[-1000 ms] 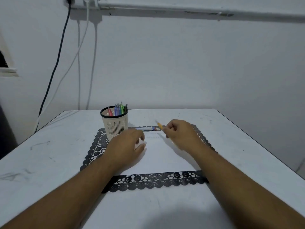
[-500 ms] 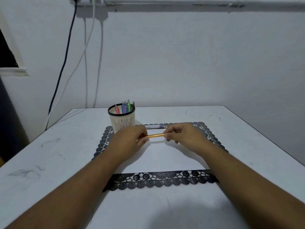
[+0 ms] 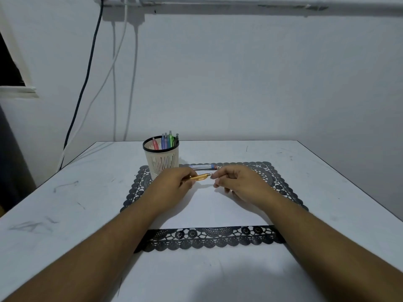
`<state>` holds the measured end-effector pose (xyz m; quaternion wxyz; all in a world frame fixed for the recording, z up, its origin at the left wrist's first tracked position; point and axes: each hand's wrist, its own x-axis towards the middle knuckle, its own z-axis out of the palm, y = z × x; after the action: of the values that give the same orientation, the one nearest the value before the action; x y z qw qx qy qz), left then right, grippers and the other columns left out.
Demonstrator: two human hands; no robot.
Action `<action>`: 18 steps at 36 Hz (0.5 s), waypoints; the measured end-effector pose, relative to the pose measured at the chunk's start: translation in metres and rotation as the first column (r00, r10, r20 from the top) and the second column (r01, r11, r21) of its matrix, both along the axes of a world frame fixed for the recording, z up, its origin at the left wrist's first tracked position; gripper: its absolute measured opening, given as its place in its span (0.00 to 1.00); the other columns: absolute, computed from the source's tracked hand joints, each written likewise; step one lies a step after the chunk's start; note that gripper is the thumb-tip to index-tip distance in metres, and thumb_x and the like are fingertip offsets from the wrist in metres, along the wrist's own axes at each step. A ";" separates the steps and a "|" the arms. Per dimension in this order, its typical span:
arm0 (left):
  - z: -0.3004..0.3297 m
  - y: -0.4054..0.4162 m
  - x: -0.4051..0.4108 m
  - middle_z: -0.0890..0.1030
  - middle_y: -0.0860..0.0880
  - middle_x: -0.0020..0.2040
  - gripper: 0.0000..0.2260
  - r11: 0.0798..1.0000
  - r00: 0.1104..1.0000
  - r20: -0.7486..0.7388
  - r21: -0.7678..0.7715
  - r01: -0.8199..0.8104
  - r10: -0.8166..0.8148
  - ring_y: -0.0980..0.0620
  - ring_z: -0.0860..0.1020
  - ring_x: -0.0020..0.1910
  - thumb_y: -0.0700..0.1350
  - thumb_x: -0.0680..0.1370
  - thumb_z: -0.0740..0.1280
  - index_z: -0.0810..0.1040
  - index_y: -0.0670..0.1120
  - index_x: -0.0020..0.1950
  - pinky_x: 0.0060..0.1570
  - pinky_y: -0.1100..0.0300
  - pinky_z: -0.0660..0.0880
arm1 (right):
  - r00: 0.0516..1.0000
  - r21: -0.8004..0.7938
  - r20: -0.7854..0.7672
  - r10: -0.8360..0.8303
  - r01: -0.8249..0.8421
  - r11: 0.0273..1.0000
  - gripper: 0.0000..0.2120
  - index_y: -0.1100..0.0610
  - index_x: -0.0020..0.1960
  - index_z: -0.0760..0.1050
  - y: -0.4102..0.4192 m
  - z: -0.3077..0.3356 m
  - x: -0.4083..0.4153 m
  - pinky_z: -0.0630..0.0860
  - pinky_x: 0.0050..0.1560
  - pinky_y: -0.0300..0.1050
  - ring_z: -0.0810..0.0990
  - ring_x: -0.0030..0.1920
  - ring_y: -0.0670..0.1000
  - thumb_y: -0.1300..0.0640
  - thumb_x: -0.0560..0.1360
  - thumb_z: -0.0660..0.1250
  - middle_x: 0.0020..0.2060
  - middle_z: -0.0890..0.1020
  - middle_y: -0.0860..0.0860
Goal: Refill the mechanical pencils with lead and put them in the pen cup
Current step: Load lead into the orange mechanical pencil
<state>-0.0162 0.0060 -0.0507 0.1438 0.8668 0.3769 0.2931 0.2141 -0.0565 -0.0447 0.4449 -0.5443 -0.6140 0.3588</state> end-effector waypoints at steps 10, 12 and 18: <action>-0.001 -0.002 0.002 0.78 0.59 0.39 0.04 0.999 1.000 -0.022 0.035 0.005 -0.004 0.60 0.74 0.39 0.45 0.82 0.68 0.82 0.52 0.53 0.39 0.57 0.68 | 0.999 0.074 -0.040 -0.013 0.016 0.997 0.03 0.58 0.51 0.84 -0.001 -0.003 -0.015 0.73 0.38 0.35 0.75 0.36 0.46 0.61 0.80 0.71 0.43 0.85 0.59; -0.001 -0.001 0.002 0.78 0.59 0.39 0.04 0.999 1.000 -0.026 0.034 0.009 -0.008 0.60 0.75 0.40 0.45 0.82 0.68 0.82 0.52 0.53 0.40 0.57 0.69 | 0.998 0.084 -0.059 -0.035 0.040 0.996 0.03 0.60 0.50 0.84 0.000 -0.003 -0.015 0.71 0.36 0.33 0.74 0.34 0.46 0.62 0.79 0.71 0.42 0.84 0.61; -0.002 -0.001 0.003 0.78 0.59 0.39 0.04 1.000 1.000 -0.026 0.026 0.013 -0.012 0.60 0.75 0.40 0.45 0.82 0.68 0.82 0.52 0.53 0.38 0.57 0.67 | 0.991 0.067 -0.089 -0.099 0.105 0.992 0.02 0.64 0.49 0.83 -0.001 -0.001 -0.014 0.73 0.35 0.31 0.77 0.32 0.40 0.65 0.79 0.71 0.42 0.86 0.60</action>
<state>-0.0135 0.0052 -0.0524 0.1292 0.8747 0.3693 0.2860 0.2001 -0.0573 -0.0454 0.5078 -0.5428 -0.5782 0.3365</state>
